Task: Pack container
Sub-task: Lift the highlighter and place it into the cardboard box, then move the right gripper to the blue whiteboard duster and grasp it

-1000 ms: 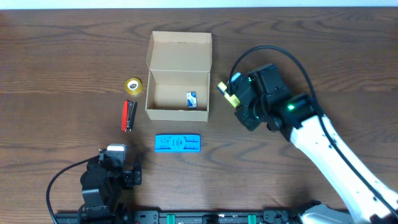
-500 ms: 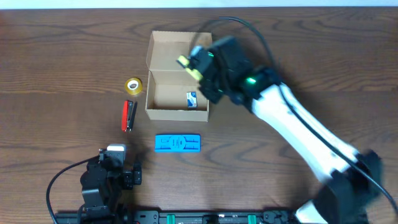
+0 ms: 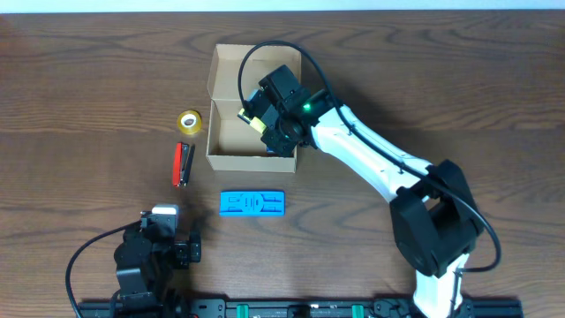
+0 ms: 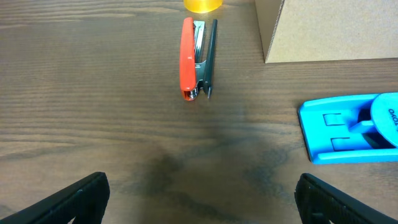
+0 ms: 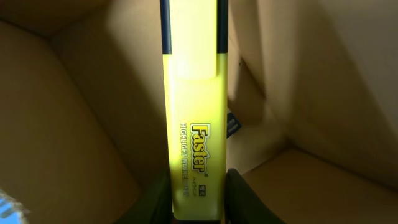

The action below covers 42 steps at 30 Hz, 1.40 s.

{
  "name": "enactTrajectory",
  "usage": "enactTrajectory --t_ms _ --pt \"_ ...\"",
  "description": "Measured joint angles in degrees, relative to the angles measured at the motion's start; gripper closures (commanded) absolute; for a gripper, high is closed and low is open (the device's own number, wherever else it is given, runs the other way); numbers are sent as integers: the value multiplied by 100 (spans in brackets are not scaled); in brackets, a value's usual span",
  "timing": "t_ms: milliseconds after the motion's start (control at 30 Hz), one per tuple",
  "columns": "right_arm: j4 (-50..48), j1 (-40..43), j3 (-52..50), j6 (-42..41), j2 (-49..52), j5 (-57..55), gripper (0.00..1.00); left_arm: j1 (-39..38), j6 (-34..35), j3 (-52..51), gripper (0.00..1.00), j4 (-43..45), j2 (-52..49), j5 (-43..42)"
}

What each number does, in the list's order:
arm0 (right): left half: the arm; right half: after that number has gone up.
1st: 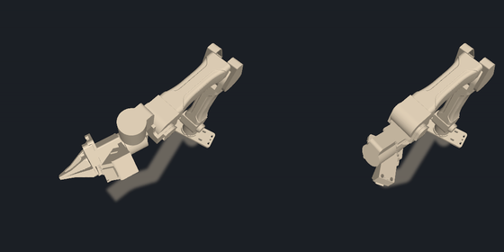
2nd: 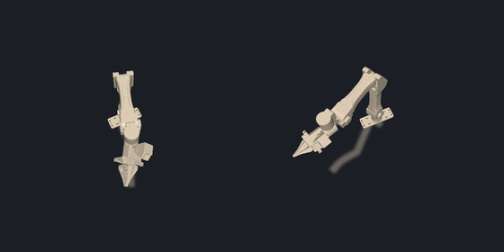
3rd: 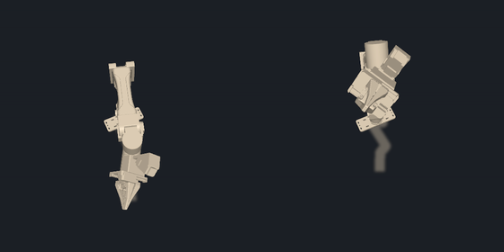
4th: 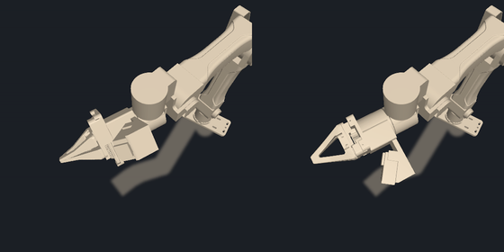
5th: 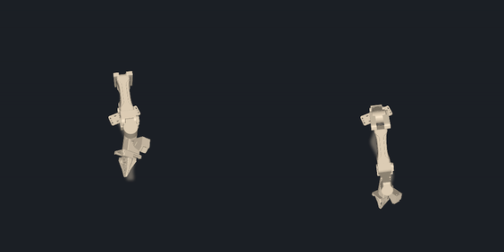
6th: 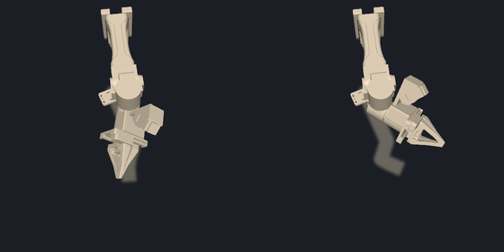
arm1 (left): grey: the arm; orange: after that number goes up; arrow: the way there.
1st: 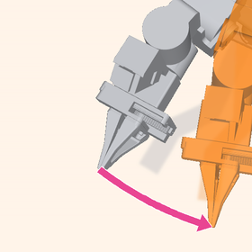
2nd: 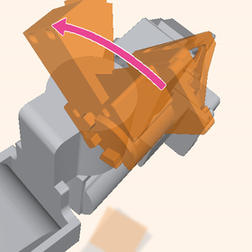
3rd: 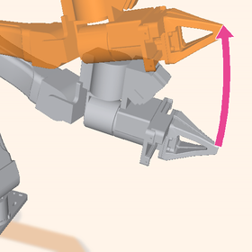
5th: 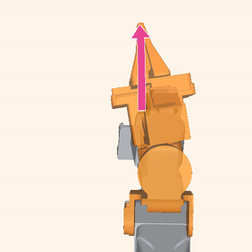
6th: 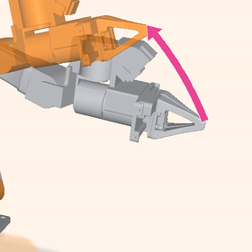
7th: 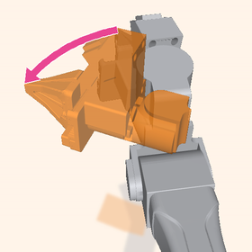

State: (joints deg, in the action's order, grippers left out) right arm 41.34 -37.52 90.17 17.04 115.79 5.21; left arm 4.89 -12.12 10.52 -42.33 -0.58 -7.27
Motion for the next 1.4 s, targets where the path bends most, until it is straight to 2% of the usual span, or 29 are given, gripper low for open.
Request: enactTrajectory --t_ms 133,167,467,600,700,1033,1200,1400 --pt "-57 0 2 31 35 0 61 0 0 0 5 0 0 0" --pt "-105 0 7 31 35 -2 55 0 0 0 5 2 0 0" --pt "-251 -4 452 157 44 -2 47 0 0 0 5 2 0 0" --pt "341 -50 1078 295 31 74 39 0 0 0 5 0 0 0" --pt "1145 -168 1443 586 -111 282 32 0 0 0 5 0 0 0" --pt "3355 -796 1563 1425 -935 721 22 0 0 0 5 2 0 0" --pt "3362 -1172 1364 1829 -933 776 16 0 0 0 5 2 0 0" --pt "3180 -1307 634 2068 -933 798 14 0 2 0 5 0 0 0"
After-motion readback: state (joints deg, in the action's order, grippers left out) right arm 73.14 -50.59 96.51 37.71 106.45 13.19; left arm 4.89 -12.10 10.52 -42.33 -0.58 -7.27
